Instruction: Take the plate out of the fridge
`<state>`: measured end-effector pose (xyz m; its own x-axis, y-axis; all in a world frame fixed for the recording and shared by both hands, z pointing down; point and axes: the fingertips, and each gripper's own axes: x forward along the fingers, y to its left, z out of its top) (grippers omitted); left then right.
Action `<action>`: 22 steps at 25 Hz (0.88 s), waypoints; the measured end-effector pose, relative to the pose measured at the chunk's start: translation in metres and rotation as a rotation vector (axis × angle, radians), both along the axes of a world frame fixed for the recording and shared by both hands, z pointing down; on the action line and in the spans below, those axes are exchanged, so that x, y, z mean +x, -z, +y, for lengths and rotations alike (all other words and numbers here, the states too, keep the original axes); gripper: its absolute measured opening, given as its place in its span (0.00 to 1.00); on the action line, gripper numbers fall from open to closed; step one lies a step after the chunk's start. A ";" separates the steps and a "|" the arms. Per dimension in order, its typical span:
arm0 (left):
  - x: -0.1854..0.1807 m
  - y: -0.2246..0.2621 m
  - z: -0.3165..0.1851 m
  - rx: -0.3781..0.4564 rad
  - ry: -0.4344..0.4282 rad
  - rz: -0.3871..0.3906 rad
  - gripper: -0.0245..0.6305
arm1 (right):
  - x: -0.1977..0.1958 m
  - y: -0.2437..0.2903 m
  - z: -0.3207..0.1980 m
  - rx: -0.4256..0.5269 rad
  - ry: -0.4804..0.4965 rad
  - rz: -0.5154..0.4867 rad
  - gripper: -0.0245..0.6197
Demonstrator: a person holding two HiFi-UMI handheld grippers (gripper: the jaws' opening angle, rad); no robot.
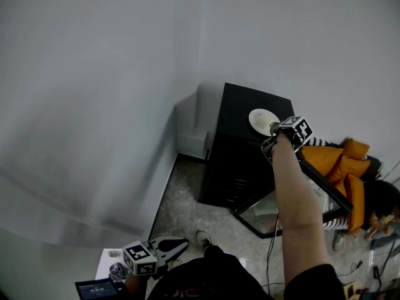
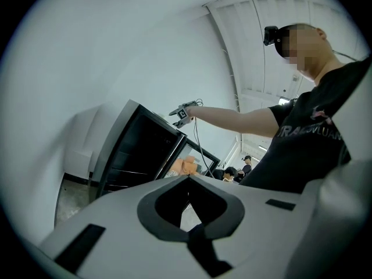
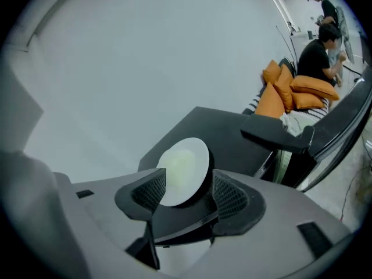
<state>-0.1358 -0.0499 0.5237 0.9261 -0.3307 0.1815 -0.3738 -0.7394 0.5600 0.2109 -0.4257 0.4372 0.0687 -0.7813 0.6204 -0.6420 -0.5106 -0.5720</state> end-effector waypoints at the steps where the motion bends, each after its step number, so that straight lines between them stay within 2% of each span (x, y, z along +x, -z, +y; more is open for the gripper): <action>1: 0.001 0.001 0.002 0.006 -0.005 0.000 0.04 | 0.000 0.007 0.006 0.059 0.037 0.030 0.40; 3: 0.000 0.002 0.007 0.016 -0.015 -0.004 0.04 | -0.003 0.023 0.023 0.232 0.137 0.062 0.40; 4: -0.001 0.003 0.009 0.019 -0.018 -0.008 0.04 | -0.006 0.031 0.035 0.327 0.179 0.050 0.36; 5: -0.003 0.004 0.012 0.021 -0.022 -0.011 0.04 | -0.010 0.038 0.050 0.412 0.212 0.024 0.16; 7: -0.008 0.008 0.018 0.024 -0.033 -0.021 0.04 | -0.024 0.044 0.087 0.525 0.281 -0.010 0.05; 8: -0.009 0.009 0.022 0.025 -0.045 -0.027 0.04 | -0.033 0.042 0.108 0.555 0.329 -0.007 0.05; 11: -0.012 0.008 0.036 0.029 -0.106 -0.040 0.04 | -0.070 0.021 0.177 0.586 0.510 0.013 0.05; 14: -0.009 0.000 0.051 0.007 -0.175 -0.050 0.04 | -0.115 -0.023 0.251 0.597 0.667 -0.055 0.05; 19: 0.010 -0.014 0.076 -0.033 -0.282 -0.056 0.04 | -0.180 -0.080 0.364 0.529 0.797 -0.082 0.05; 22: 0.028 -0.012 0.087 -0.036 -0.337 -0.060 0.04 | -0.198 -0.095 0.412 0.478 0.870 -0.032 0.05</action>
<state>-0.1076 0.0372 0.5358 0.9695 -0.0004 0.2451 -0.1450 -0.8072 0.5721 0.0128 -0.0139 0.5325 -0.6585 -0.7200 0.2188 -0.6642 0.4195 -0.6187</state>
